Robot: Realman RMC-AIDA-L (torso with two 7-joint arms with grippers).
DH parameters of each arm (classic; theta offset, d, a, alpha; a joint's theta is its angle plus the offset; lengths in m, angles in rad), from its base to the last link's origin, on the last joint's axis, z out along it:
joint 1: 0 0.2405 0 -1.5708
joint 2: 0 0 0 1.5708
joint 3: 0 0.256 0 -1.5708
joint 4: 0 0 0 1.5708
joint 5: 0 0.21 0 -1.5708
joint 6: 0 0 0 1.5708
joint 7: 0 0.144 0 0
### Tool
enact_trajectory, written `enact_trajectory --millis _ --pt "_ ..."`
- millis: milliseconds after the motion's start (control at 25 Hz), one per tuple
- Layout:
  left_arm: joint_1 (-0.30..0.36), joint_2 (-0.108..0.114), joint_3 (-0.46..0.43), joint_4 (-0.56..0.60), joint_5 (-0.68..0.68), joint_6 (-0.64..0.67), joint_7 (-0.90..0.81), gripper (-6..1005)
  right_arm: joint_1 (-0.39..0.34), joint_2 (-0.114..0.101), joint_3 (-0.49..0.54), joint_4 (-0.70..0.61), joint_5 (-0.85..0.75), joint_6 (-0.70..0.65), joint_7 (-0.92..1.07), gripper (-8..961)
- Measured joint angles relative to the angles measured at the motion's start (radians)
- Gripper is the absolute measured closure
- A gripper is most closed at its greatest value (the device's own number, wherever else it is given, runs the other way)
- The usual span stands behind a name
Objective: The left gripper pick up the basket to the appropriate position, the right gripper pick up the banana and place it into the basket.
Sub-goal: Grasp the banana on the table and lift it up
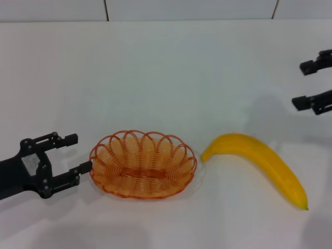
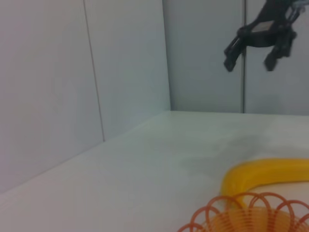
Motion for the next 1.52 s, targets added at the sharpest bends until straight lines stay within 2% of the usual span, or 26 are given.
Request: enact_trajectory --millis 160,400,560,800,1040,1240,1520 --pt "-0.014 0.003 0.012 -0.007 0.021 0.031 -0.001 333 0.0 0.003 -0.123 -0.064 -0.084 0.027 0.085 77" --pt "-0.02 0.009 0.001 -0.001 0.094 0.074 -0.039 333 -0.006 0.003 -0.309 -0.059 -0.159 0.041 0.146 90" --pt "-0.021 0.009 -0.001 0.0 0.098 0.075 -0.047 333 -0.01 0.005 -0.35 -0.018 -0.175 0.082 0.165 140" --pt "-0.027 0.01 -0.001 0.0 0.096 0.075 -0.049 332 -0.003 0.005 -0.384 0.12 -0.175 0.187 0.163 152" --pt "-0.029 0.01 -0.028 0.0 0.102 0.075 -0.05 332 -0.017 0.009 -0.491 0.273 -0.132 0.338 0.106 171" --pt "-0.029 0.01 -0.027 0.0 0.103 0.075 -0.05 332 -0.018 0.012 -0.539 0.321 -0.123 0.389 0.098 187" --pt "-0.03 0.009 -0.027 -0.002 0.104 0.075 -0.05 333 -0.02 0.011 -0.543 0.342 -0.115 0.433 0.102 210"
